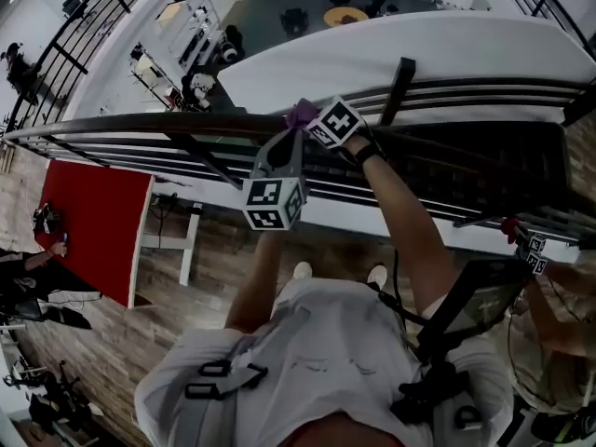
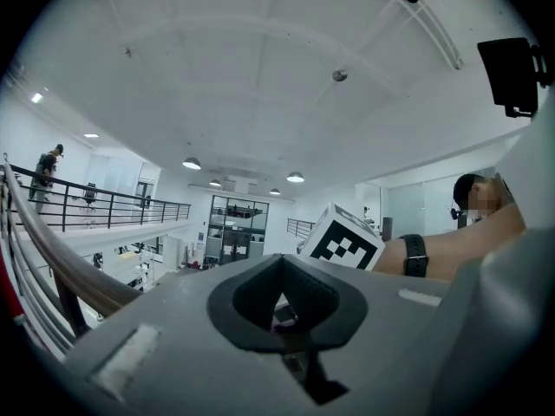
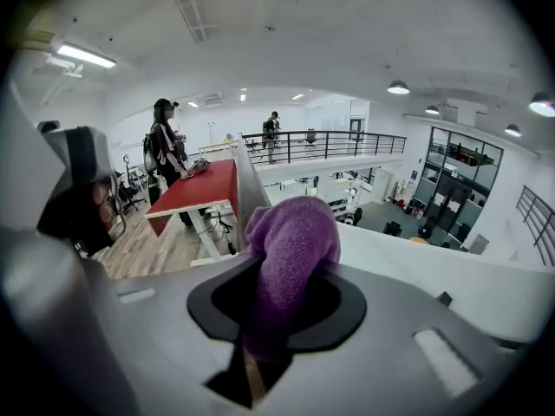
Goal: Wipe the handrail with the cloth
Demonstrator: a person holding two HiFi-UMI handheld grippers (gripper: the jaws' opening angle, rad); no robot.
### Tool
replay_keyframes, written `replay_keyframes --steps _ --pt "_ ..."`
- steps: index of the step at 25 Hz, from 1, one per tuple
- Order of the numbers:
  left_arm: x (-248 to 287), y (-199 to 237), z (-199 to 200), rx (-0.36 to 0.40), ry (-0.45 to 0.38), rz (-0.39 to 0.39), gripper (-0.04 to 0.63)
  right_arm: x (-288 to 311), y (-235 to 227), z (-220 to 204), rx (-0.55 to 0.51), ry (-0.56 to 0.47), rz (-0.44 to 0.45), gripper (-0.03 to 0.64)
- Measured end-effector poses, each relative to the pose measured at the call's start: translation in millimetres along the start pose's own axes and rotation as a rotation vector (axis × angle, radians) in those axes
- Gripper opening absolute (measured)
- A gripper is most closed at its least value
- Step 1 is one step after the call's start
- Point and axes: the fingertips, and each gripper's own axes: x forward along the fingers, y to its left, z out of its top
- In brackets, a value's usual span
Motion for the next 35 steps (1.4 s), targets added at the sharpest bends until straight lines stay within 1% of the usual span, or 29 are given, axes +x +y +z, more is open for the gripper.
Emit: replay_keyframes --steps 6,13,17,25,35 --pt "15 -25 -12 -0.009 0.025 -0.058 0.002 -25 -14 -25 0.025 -0.017 -0.061 0.084" --pt "29 -54 -16 0.0 0.028 -0.117 0.002 -58 -29 -59 0.053 -0.011 -0.117 0.084" --pt "39 -76 -22 0.013 0.043 -0.159 0.002 -79 -39 -82 0.075 -0.014 -0.129 0.084" --pt "54 -132 -30 0.02 0.06 -0.267 0.002 -130 -61 -129 0.155 -0.023 -0.216 0.084" --pt "72 -199 -42 0.046 0.092 -0.383 0.002 -182 -78 -179 0.233 -0.051 -0.287 0.084"
